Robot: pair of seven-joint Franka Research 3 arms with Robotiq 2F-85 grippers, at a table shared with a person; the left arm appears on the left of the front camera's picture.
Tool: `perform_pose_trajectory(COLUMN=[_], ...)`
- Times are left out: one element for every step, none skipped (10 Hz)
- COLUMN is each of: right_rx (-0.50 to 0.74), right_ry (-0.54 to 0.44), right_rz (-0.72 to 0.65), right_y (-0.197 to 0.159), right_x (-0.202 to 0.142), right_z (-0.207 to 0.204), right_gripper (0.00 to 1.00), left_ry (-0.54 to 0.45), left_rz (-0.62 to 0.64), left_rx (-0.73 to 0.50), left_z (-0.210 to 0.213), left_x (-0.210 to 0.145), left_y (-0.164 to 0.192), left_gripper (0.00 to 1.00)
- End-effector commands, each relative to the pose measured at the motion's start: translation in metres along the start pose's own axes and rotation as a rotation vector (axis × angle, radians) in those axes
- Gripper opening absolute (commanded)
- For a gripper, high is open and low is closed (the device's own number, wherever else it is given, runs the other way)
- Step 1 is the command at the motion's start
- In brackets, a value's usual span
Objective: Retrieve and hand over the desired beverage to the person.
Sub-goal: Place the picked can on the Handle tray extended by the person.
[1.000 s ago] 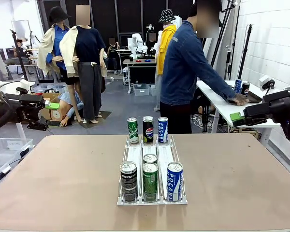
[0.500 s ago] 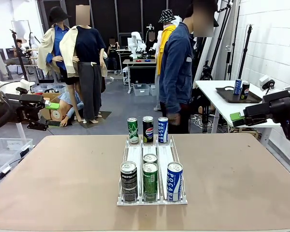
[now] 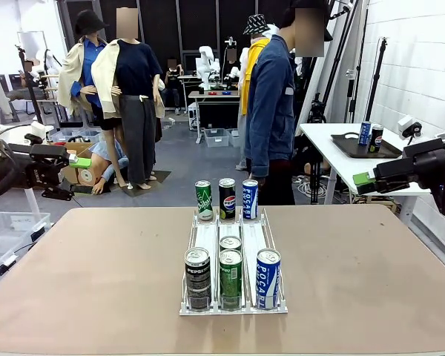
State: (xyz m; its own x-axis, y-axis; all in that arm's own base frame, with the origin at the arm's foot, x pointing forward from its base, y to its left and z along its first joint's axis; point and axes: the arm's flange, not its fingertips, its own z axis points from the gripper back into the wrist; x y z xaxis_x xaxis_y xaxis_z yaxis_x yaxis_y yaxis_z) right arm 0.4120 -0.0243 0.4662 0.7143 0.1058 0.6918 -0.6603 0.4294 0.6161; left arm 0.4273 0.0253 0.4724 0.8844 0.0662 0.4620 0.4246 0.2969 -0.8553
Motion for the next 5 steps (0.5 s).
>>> perform_pose_trajectory(right_rx=[0.008, 0.008, 0.008, 0.008, 0.008], right_ry=[-0.005, -0.005, -0.005, -0.005, -0.005], right_rz=[-0.004, -0.004, -0.004, -0.004, -0.004], right_y=[-0.0006, -0.0006, -0.0006, -0.0006, -0.0006], right_x=[-0.0012, -0.0012, -0.0012, -0.0012, -0.0012], right_z=[-0.001, -0.001, -0.001, -0.001, -0.001], right_gripper=[1.0, 1.0, 1.0, 1.0, 1.0], left_ry=[-0.015, -0.015, -0.015, -0.015, -0.015], left_rz=[0.0, 0.0, 0.0, 0.0, 0.0], left_rx=[-0.012, -0.012, -0.012, -0.012, -0.012], left_z=[0.0004, 0.0004, 0.0004, 0.0004, 0.0004], left_x=[0.0003, 0.0003, 0.0003, 0.0003, 0.0003], left_y=[-0.0018, -0.0018, -0.0018, -0.0018, -0.0018], left_gripper=[1.0, 1.0, 1.0, 1.0, 1.0])
